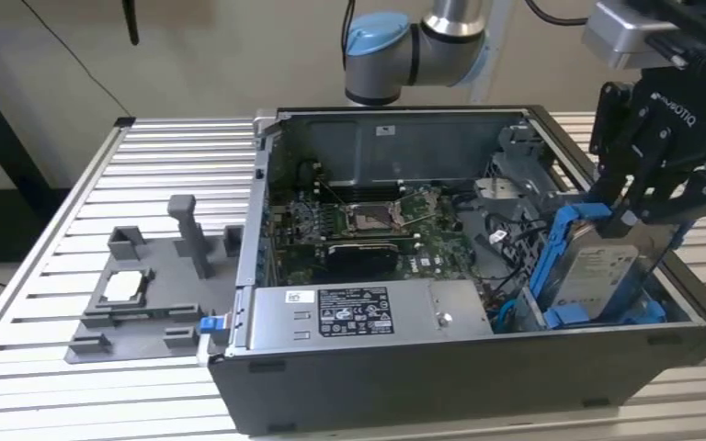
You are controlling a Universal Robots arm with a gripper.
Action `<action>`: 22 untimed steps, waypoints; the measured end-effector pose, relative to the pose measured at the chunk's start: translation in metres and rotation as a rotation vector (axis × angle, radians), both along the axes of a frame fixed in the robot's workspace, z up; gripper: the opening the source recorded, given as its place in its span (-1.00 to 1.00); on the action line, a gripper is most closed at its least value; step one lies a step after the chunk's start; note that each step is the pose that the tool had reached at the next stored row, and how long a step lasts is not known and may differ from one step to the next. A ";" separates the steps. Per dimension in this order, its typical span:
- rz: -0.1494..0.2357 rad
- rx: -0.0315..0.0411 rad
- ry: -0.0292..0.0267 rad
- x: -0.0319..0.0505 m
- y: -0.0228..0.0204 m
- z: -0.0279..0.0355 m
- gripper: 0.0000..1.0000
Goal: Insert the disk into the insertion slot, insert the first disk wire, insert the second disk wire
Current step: 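Insert the disk into the insertion slot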
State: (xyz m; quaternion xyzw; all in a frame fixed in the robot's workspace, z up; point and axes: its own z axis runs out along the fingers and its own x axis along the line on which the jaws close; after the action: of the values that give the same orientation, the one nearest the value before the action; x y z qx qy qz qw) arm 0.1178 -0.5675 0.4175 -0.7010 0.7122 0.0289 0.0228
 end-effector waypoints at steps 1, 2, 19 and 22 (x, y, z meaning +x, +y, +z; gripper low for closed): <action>0.000 0.0000 0.0000 -0.0001 0.0000 0.0031 -0.26; 0.000 -0.0002 -0.0003 -0.0001 0.0001 0.0040 -0.26; 0.001 -0.0075 -0.0253 -0.0002 0.0022 0.0208 -0.35; 0.009 -0.0080 -0.0606 -0.0003 0.0056 0.0192 -0.35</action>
State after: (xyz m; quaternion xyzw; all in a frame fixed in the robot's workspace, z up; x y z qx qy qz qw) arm 0.1174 -0.5619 0.4368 -0.7048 0.7082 0.0049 0.0414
